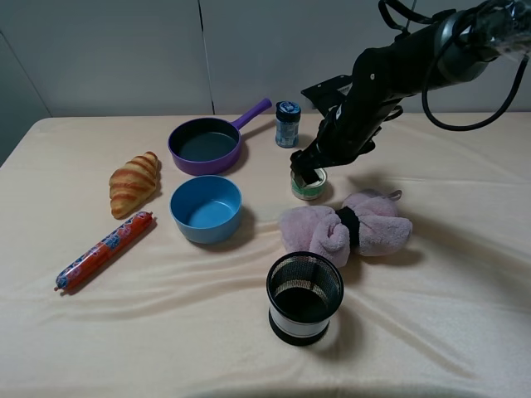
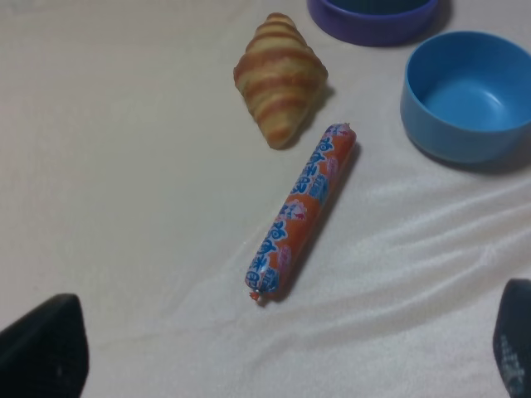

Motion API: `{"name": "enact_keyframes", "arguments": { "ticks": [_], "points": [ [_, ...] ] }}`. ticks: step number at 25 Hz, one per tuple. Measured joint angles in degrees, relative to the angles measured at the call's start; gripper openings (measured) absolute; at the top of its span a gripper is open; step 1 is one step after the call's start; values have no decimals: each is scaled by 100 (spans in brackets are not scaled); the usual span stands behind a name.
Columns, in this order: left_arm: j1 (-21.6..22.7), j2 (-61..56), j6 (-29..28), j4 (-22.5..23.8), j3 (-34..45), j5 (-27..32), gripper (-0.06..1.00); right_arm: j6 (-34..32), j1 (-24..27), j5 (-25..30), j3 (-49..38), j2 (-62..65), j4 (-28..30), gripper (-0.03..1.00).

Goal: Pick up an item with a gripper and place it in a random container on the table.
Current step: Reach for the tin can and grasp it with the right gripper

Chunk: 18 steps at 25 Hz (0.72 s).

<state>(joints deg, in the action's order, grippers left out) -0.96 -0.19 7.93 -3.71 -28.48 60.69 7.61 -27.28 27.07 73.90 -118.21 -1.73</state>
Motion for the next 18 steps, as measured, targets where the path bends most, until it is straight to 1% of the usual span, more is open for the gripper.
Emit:
{"name": "enact_keyframes", "arguments": {
  "ticks": [18],
  "points": [
    [0,0,0,0,0,0,99,143,0,-541,0,-384,-67,69]
  ]
}}
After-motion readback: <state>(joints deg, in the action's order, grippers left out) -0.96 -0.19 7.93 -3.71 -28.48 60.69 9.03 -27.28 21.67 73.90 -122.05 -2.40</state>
